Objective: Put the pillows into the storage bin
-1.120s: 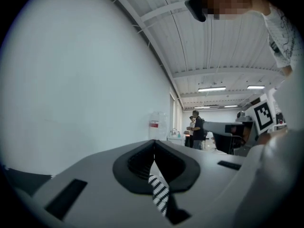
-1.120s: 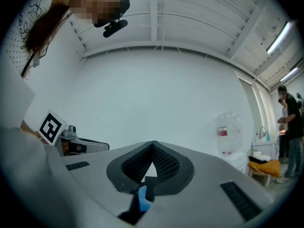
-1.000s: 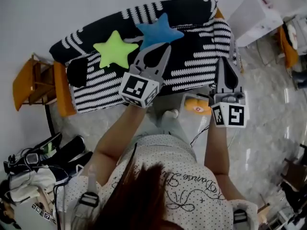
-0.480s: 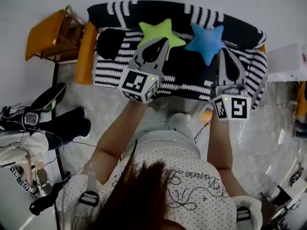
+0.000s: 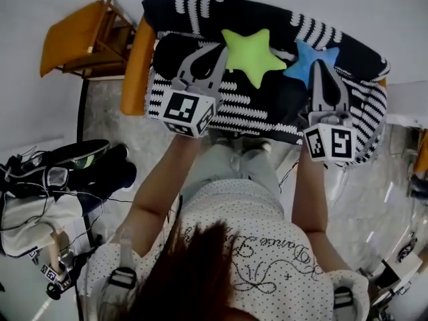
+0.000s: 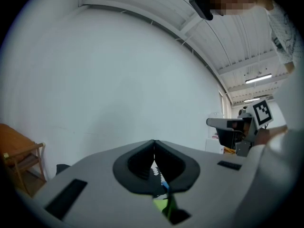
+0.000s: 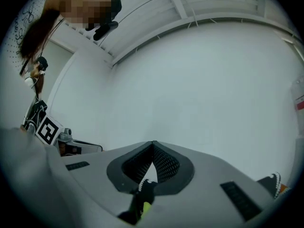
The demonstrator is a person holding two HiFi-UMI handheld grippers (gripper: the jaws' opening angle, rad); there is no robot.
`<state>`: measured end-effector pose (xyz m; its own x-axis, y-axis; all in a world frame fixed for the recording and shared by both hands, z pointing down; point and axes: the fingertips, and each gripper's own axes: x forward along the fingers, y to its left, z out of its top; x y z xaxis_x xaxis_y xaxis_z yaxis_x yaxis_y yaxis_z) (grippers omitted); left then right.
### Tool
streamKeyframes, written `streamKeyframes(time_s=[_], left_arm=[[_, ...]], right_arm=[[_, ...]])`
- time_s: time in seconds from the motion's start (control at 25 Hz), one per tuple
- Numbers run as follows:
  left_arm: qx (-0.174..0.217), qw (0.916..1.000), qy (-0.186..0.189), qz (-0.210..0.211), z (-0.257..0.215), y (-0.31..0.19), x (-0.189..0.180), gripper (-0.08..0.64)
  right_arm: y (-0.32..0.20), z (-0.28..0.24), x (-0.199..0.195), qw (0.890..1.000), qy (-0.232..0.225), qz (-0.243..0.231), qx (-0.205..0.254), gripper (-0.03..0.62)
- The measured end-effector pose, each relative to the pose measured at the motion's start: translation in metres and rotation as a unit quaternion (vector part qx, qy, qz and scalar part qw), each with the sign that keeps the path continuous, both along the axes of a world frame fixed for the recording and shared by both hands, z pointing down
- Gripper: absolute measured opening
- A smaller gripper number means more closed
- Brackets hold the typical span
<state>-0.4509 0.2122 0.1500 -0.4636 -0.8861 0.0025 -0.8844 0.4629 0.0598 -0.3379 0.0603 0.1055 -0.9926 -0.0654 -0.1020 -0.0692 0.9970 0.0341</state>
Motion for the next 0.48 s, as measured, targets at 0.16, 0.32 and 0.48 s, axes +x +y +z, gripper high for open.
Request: streamKeyframes(time_s=[0.16,0.32,0.48], left_arm=[[0.001,0.9999,0.013,-0.01,0.006,0.003,-0.02,0.005],[0.0,0.9995,0.021,-0.025,0.014,-0.006,-0.039,0.005],[-0.003,0.9988,0.021,-0.045,0.014,-0.023,-0.054,0.005]], right_arm=[[-0.01,0.005,-0.015,1.0,0.018,0.002,0.0,0.011],[-0.028,0.016,-0.035,1.0,0.024,-0.006,-0.01,0.011],[-0.045,0.027,-0.065,0.999,0.027,-0.036,-0.02,0.011]])
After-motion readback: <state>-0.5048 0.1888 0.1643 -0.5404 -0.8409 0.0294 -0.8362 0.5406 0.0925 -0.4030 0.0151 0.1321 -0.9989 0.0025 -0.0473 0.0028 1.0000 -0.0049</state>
